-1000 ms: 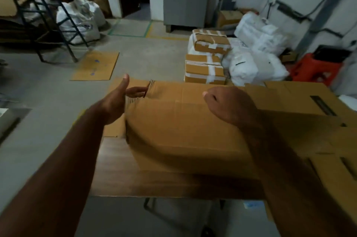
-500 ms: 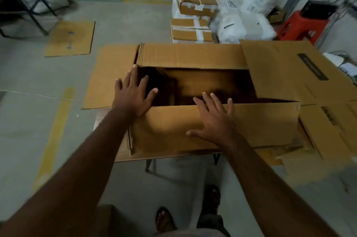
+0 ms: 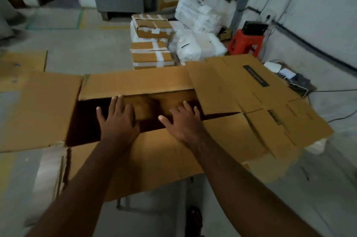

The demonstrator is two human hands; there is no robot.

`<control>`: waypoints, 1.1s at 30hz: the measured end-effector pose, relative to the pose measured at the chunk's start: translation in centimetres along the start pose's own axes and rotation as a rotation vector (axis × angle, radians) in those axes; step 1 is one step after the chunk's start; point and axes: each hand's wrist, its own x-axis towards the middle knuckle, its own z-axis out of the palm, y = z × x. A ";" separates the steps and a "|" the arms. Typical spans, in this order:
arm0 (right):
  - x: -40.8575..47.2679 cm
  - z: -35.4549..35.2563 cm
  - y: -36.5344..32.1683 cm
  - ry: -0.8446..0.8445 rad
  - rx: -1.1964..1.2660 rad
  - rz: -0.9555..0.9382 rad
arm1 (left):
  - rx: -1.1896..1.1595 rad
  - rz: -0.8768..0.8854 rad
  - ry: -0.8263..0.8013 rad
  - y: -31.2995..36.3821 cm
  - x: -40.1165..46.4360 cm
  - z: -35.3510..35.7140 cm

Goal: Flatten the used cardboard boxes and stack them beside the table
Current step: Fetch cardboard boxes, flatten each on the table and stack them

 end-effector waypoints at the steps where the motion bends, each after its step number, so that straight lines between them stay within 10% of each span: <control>1: 0.2 -0.6 1.4 0.033 -0.042 0.007 | -0.005 0.000 -0.015 0.8 0.4 0.2; 8: 2.1 -7.3 11.2 0.349 -0.245 0.125 | -0.084 -0.134 -0.077 4.8 2.7 0.3; 17: 3.9 -6.0 21.5 -0.029 0.236 0.377 | -0.051 -0.165 -0.031 5.6 2.6 1.3; 21: 4.4 -5.4 18.8 0.222 0.011 0.088 | -0.053 -0.179 -0.030 6.0 2.7 1.0; 26: 4.7 -4.2 10.6 0.072 0.095 -0.314 | -0.068 -0.189 0.003 6.4 2.2 0.8; 33: 9.8 -3.8 4.9 0.175 -0.108 -0.431 | -0.123 -0.197 0.078 6.4 1.5 0.1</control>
